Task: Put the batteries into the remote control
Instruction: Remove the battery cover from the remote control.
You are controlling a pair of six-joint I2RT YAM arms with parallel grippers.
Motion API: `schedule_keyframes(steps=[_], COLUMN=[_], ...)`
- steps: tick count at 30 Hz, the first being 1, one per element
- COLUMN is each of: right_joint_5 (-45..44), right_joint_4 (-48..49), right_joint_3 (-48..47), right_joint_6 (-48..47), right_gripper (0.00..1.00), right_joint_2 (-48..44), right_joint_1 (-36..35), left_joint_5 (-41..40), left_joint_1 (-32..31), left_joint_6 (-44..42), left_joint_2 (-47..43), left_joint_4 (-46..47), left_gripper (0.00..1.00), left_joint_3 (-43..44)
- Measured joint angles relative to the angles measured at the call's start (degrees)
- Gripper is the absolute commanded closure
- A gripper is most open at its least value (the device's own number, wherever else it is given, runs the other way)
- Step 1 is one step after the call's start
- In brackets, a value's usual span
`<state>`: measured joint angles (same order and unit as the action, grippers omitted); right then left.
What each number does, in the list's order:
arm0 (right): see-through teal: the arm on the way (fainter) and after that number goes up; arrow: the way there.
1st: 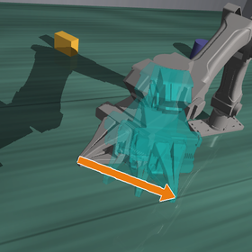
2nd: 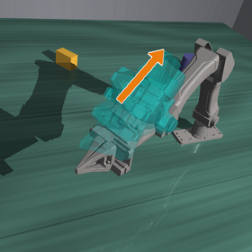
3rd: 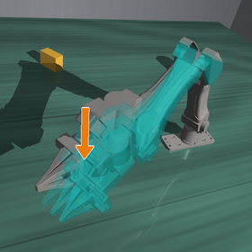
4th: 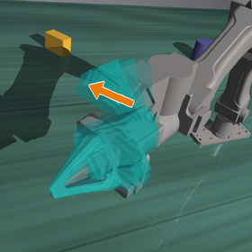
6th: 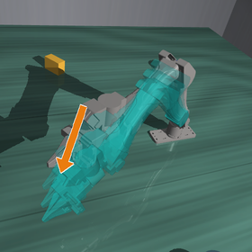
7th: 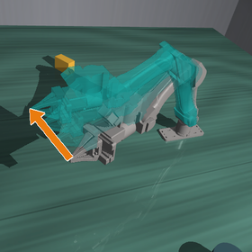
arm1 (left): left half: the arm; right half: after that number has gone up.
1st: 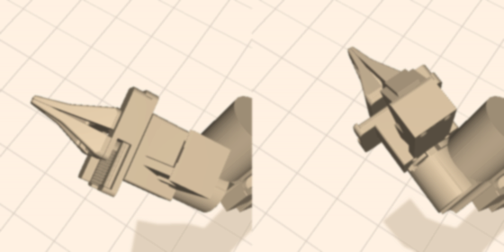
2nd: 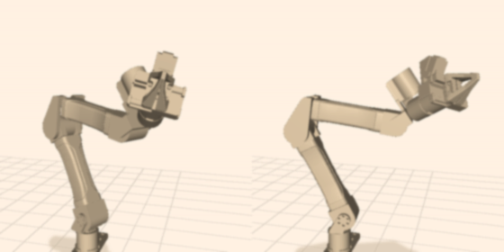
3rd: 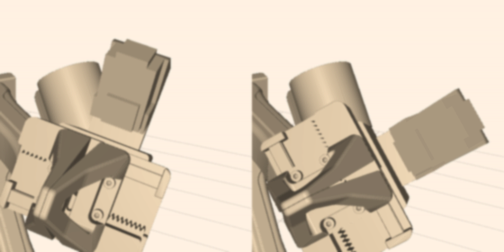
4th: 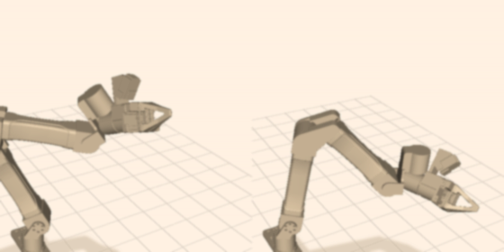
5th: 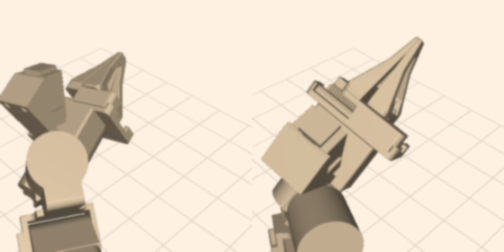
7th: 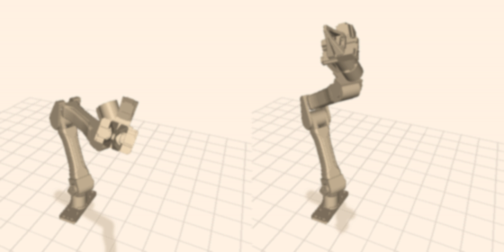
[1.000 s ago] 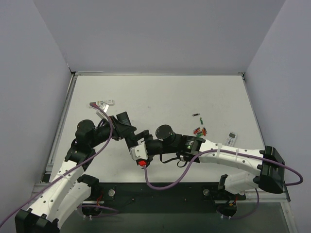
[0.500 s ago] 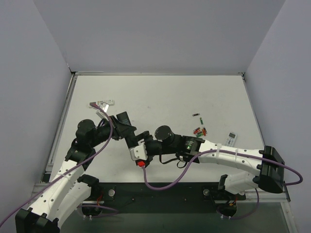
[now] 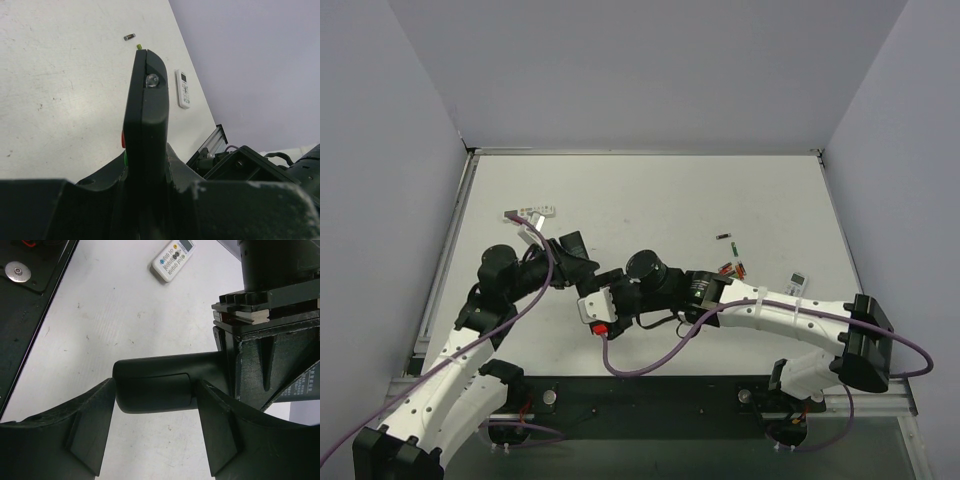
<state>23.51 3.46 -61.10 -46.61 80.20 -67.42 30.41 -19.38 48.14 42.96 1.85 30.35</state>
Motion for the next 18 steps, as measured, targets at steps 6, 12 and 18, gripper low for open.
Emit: schedule_keyframes(steps=[6,12,18], right_joint_5=[1.9,3.3,3.9], right_joint_4=[-3.3,-4.3,-4.8], right_joint_3=[-2.4,-3.0,-3.1], right_joint_6=[0.0,0.0,0.1], right_gripper=[0.46,0.55,0.63], right_joint_2=[1.7,2.7,3.6], right_joint_1=[0.9,1.4,1.5], left_joint_5=[-0.1,0.5,1.0], left_joint_1=[0.1,0.0,-0.5], left_joint_6=[-1.1,-2.1,-3.7], left_joint_2=[0.1,0.1,0.1], left_joint_4=[-0.5,-0.3,1.4], left_gripper=[1.0,1.0,1.0], left_joint_3=[0.0,-1.3,-3.1])
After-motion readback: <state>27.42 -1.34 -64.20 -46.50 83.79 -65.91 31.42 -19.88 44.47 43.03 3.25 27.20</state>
